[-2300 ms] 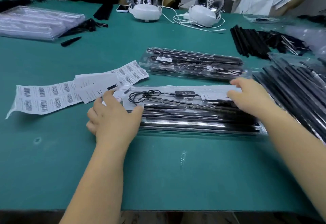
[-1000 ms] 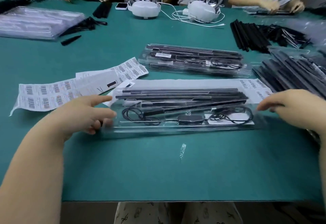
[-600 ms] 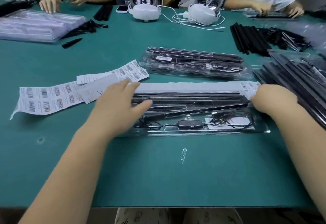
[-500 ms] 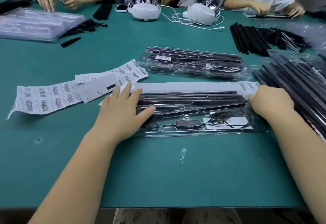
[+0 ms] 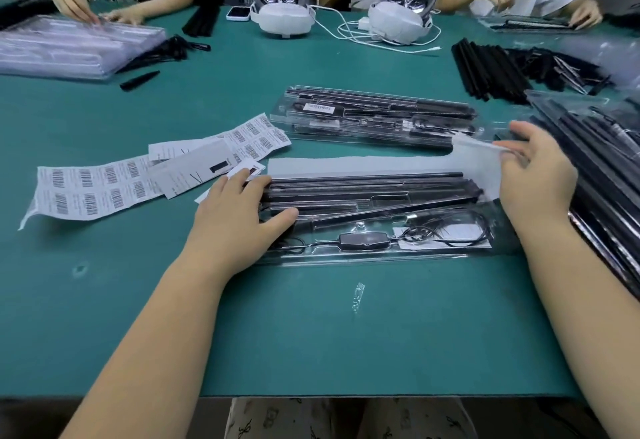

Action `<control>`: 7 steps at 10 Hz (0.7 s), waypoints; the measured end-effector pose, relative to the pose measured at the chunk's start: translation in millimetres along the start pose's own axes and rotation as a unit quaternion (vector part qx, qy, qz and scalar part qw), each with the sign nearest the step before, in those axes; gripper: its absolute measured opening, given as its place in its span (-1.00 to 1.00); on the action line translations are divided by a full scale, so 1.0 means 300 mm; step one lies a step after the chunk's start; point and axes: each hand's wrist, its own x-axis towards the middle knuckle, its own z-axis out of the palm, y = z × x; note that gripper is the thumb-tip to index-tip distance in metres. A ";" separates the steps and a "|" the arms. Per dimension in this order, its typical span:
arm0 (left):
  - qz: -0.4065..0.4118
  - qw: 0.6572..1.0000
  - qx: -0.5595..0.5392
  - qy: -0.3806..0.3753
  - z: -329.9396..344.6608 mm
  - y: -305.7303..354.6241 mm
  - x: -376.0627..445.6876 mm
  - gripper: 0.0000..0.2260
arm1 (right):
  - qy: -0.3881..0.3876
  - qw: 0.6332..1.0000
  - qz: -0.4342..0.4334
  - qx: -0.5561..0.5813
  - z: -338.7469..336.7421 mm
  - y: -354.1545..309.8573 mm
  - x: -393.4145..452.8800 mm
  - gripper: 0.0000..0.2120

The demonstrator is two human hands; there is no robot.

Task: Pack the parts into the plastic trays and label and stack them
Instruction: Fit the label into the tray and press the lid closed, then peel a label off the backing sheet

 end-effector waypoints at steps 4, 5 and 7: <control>-0.008 0.994 0.076 -0.073 0.039 0.119 0.015 -0.38 | 0.172 0.949 -0.216 0.153 -0.231 -0.083 0.447 -0.83; -0.009 0.990 0.116 -0.086 -0.010 0.165 0.057 -0.42 | 0.098 0.941 -0.259 0.195 -0.163 -0.250 0.281 -0.83; 0.123 0.848 -0.510 -0.075 -0.085 0.259 0.087 -0.68 | -0.021 0.918 -0.378 0.119 0.014 -0.380 -0.139 -0.87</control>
